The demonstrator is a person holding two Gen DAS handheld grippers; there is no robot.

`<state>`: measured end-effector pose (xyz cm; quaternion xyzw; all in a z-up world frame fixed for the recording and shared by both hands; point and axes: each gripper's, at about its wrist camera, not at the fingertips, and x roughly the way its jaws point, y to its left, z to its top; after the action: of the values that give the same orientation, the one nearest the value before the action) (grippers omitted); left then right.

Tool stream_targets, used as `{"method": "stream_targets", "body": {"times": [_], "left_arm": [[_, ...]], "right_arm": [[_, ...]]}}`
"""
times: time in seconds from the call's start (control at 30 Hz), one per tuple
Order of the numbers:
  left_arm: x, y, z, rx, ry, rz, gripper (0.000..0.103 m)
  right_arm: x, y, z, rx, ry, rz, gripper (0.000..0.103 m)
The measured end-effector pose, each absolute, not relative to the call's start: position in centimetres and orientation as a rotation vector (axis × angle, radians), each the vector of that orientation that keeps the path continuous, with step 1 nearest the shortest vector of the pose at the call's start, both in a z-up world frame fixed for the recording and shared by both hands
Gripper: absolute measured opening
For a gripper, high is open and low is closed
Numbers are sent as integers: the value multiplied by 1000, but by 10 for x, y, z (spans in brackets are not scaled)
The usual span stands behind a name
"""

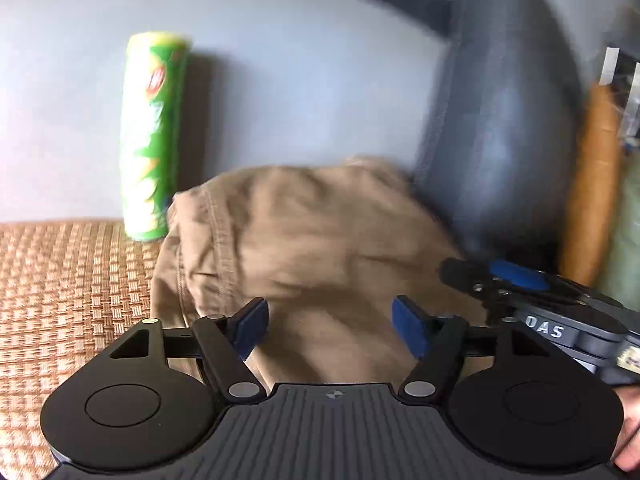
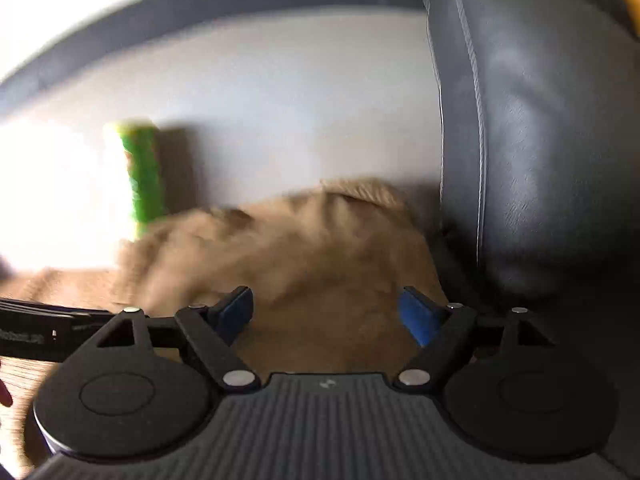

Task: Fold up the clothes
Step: 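Lower the bundle onto the seat beside the armrest and open both grippers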

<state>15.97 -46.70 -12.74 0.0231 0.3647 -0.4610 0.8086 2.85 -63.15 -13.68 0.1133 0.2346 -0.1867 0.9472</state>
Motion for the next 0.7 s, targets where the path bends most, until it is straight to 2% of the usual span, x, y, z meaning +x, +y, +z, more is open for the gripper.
{"method": "stream_targets", "body": {"times": [0.07, 0.2, 0.27, 0.4, 0.5, 0.7], "left_arm": [[148, -469, -145, 114, 813, -977, 82], [143, -472, -176, 132, 809, -930, 78], [148, -470, -184, 96, 829, -920, 83], [149, -468, -189, 72, 833, -910, 84], [151, -466, -176, 65, 886, -874, 84], [111, -405, -103, -31, 878, -861, 84]], "right_arm": [[11, -619, -135, 194, 486, -353, 85], [8, -600, -169, 94, 548, -341, 86], [9, -592, -185, 55, 550, -346, 86], [9, -590, -190, 61, 535, -362, 86], [2, -592, -169, 94, 544, -354, 86], [-19, -591, -122, 171, 548, -328, 85]]}}
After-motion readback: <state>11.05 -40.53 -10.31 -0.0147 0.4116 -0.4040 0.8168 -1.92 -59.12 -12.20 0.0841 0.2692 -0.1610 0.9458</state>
